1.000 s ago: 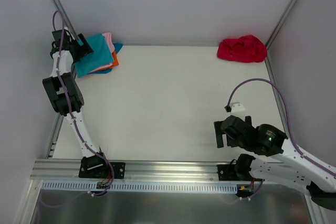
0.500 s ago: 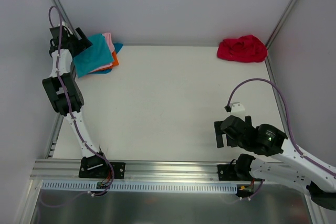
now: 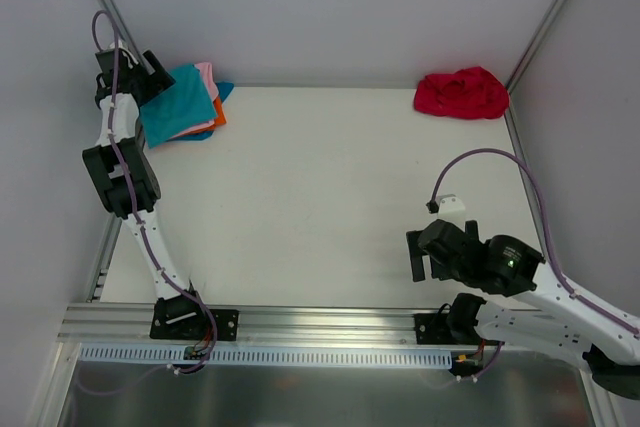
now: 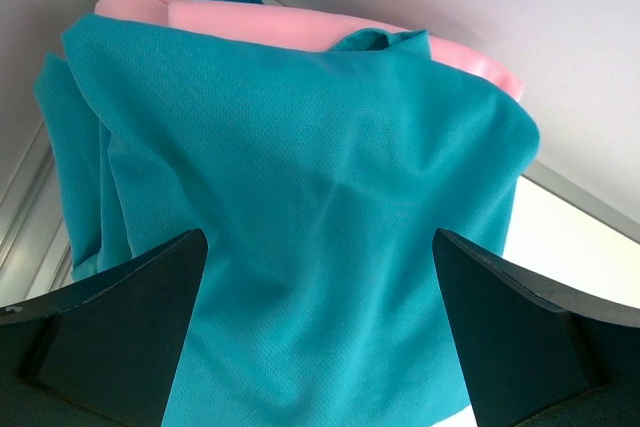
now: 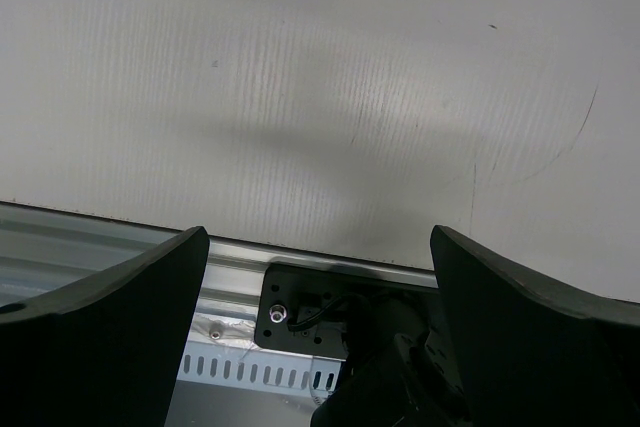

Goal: Fold and stack the t-shirts
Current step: Put the neatly folded tshirt into the corner of the board with the left arm

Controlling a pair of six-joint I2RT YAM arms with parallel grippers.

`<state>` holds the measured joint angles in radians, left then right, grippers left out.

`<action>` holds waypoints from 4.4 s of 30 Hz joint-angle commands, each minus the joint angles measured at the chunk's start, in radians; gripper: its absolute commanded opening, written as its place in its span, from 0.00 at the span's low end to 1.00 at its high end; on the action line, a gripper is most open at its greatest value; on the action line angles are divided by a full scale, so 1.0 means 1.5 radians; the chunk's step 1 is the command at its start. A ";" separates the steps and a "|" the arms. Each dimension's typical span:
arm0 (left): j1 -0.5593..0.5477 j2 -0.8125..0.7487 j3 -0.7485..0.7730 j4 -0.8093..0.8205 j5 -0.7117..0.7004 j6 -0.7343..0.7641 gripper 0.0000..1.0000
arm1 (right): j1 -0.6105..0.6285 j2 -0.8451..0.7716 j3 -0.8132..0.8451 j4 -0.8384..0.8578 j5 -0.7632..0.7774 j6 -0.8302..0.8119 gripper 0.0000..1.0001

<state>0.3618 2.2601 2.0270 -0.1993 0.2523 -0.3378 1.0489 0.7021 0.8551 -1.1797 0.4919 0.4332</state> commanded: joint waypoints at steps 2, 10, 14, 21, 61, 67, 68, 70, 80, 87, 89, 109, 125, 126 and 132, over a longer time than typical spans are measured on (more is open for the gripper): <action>0.004 0.015 0.029 0.021 -0.009 -0.007 0.99 | -0.001 0.002 0.024 -0.015 0.027 0.013 0.99; 0.005 0.019 0.028 0.004 -0.030 0.005 0.99 | -0.001 -0.002 0.023 -0.015 0.028 0.014 0.99; 0.005 0.009 0.024 0.008 -0.023 0.001 0.99 | -0.002 -0.003 0.023 -0.015 0.028 0.014 0.99; -0.012 -0.112 -0.027 0.096 0.058 -0.028 0.99 | -0.001 -0.010 0.023 -0.013 0.029 0.013 0.99; -0.312 -1.039 -0.842 -0.027 0.048 0.110 0.99 | -0.360 0.139 0.197 0.416 -0.067 -0.408 1.00; -0.312 -1.006 -0.863 0.038 0.056 0.105 0.99 | -0.555 0.259 0.237 0.456 -0.289 -0.327 0.99; -0.312 -0.993 -0.867 0.044 0.059 0.103 0.99 | -0.586 0.271 0.232 0.483 -0.333 -0.307 0.99; -0.312 -0.984 -0.877 0.065 0.063 0.097 0.99 | -0.671 0.310 0.226 0.503 -0.448 -0.247 0.99; -0.312 -0.873 -0.828 0.105 0.071 0.125 0.99 | -0.694 0.265 0.214 0.526 -0.350 -0.375 1.00; -0.312 -0.847 -0.838 0.170 0.079 0.129 0.99 | -0.647 0.200 0.156 0.558 -0.330 -0.432 1.00; -0.312 -0.837 -0.830 0.173 0.074 0.132 0.99 | -0.640 0.201 0.154 0.557 -0.306 -0.433 1.00; -0.312 -0.855 -0.833 0.191 0.044 0.143 0.99 | -0.639 0.230 0.159 0.552 -0.270 -0.418 0.99; -0.312 -0.860 -0.832 0.189 0.044 0.143 0.99 | -0.638 0.245 0.150 0.555 -0.275 -0.413 1.00; -0.312 -0.862 -0.833 0.189 0.042 0.143 0.99 | -0.638 0.245 0.150 0.554 -0.275 -0.413 0.99; -0.311 -0.860 -0.833 0.189 0.043 0.143 0.99 | -0.637 0.249 0.154 0.551 -0.276 -0.413 1.00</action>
<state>-0.0990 0.9871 0.7647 0.0414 0.3298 -0.1406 0.0887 1.0748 1.0821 -0.3859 0.0673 -0.1802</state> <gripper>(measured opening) 0.987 0.993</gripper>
